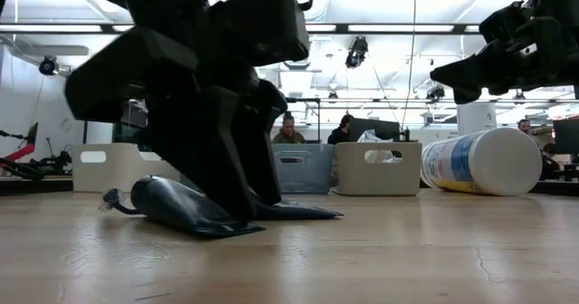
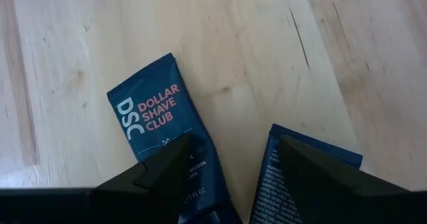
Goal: Pick & Place Travel size toiletries
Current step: Put the top shaving cream into the white bin
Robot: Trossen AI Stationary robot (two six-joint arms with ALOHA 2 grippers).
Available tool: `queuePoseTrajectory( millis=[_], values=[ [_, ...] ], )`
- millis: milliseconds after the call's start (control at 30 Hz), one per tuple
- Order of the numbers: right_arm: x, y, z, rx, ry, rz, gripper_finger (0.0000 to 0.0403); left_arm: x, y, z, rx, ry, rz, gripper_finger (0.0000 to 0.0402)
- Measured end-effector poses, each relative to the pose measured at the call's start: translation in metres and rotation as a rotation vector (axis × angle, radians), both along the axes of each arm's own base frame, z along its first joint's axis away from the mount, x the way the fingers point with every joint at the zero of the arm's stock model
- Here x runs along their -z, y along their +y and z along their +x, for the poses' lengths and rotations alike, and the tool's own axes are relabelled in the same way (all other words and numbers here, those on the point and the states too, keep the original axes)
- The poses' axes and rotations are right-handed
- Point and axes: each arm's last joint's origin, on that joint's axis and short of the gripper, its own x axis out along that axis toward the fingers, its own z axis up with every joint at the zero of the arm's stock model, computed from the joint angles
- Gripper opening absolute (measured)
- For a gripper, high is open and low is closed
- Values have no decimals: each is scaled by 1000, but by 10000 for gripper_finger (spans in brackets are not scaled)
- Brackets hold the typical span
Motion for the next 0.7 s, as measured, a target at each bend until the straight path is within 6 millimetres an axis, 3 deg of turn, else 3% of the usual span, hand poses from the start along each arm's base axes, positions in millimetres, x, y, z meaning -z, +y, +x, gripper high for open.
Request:
queuePoseTrajectory(
  millis=[467, 700],
  values=[
    [0, 0, 0, 0, 0, 8, 34, -6, -5, -9, -25, 24, 12, 232],
    [0, 0, 0, 0, 0, 11, 49, -37, 0, -9, -194, -81, -25, 232]
  ],
)
